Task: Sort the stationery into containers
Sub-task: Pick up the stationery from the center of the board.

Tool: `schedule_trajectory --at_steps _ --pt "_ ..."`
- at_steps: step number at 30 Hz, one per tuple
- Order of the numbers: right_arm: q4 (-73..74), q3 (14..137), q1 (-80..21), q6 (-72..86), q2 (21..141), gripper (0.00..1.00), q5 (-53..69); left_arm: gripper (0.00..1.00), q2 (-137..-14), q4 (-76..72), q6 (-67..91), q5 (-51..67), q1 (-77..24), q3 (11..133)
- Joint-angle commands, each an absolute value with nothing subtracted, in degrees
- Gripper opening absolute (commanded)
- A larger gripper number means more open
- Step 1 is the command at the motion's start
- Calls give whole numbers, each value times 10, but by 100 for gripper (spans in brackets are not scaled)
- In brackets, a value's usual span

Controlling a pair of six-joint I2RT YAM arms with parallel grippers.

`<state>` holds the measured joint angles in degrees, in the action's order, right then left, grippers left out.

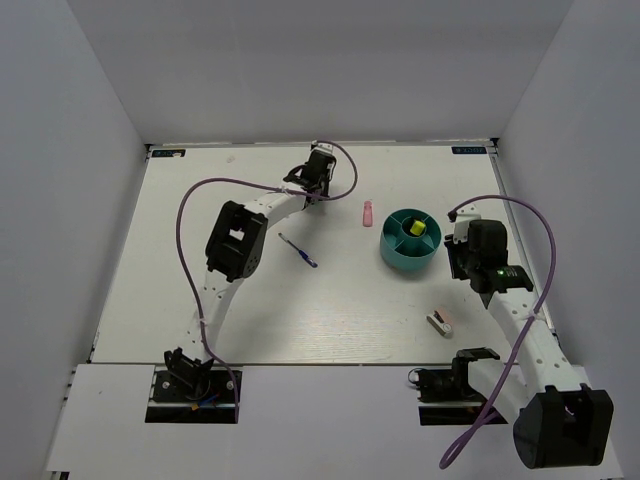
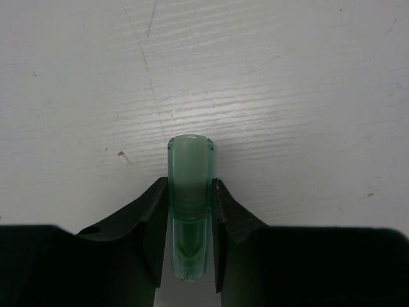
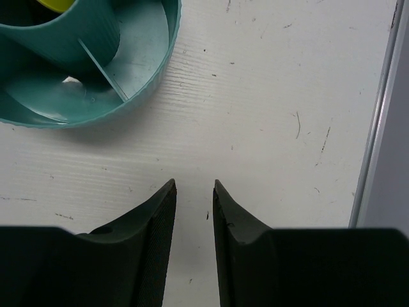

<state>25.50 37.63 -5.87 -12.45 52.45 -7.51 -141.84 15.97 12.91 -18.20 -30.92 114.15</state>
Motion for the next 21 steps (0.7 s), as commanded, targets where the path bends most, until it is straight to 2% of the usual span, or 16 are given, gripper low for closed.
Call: schedule_trajectory --at_steps 1,6,12,16,21 --pt "244 389 -59 -127 512 34 -73 5 -1353 193 143 -162 -308 1101" --pt "242 387 -58 -127 510 34 -66 2 -1253 195 162 -82 -332 1054" --pt "241 386 -59 -125 504 35 -59 1 -1097 117 208 -1 -376 905" --pt "242 384 -59 -123 497 35 -54 1 -1058 70 290 66 -383 836" --pt "243 384 -57 -124 495 35 -52 1 -1063 55 362 149 -401 848"
